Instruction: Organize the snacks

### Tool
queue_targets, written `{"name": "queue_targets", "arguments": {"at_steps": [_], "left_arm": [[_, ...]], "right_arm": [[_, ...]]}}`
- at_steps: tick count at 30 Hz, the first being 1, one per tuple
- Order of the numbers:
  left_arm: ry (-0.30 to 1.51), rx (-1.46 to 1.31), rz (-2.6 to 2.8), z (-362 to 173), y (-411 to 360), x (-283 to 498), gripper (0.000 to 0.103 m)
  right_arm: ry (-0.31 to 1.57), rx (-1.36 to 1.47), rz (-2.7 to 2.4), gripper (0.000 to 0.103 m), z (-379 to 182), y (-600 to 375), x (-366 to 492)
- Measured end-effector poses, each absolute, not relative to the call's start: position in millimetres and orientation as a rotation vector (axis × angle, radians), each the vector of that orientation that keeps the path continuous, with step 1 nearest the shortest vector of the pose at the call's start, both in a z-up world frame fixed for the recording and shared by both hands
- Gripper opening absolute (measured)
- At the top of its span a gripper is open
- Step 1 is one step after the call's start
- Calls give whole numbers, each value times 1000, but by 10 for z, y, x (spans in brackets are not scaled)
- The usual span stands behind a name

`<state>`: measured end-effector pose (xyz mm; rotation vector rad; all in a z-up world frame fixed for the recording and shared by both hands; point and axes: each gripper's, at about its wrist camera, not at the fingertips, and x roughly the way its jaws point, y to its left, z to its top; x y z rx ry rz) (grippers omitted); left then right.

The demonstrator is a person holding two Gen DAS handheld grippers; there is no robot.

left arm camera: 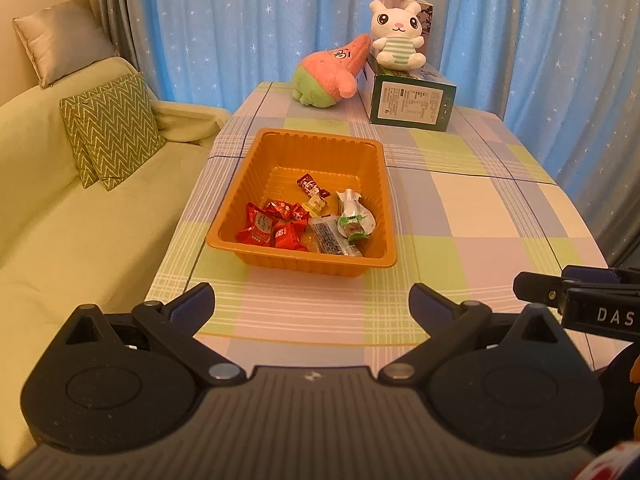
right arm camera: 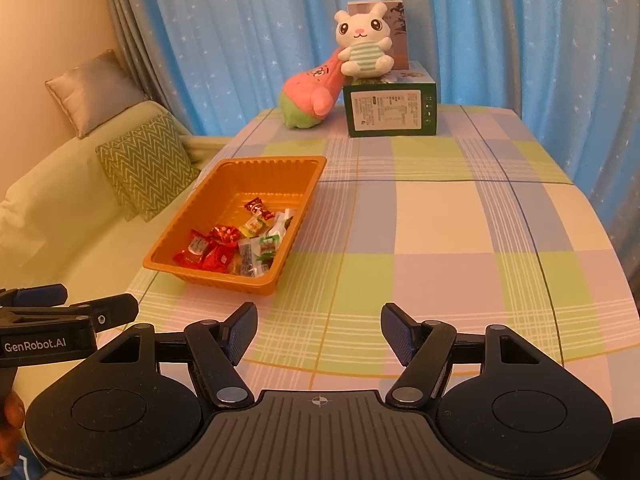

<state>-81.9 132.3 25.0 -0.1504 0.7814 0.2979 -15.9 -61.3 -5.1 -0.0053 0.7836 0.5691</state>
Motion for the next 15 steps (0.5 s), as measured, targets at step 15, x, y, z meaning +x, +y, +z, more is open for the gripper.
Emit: {"name": "queue_targets", "arguments": {"at_steps": [15], "left_arm": [[780, -147, 314, 231, 1315, -828, 103]], "right_arm": [[783, -2, 572, 68, -46, -612, -160]]}}
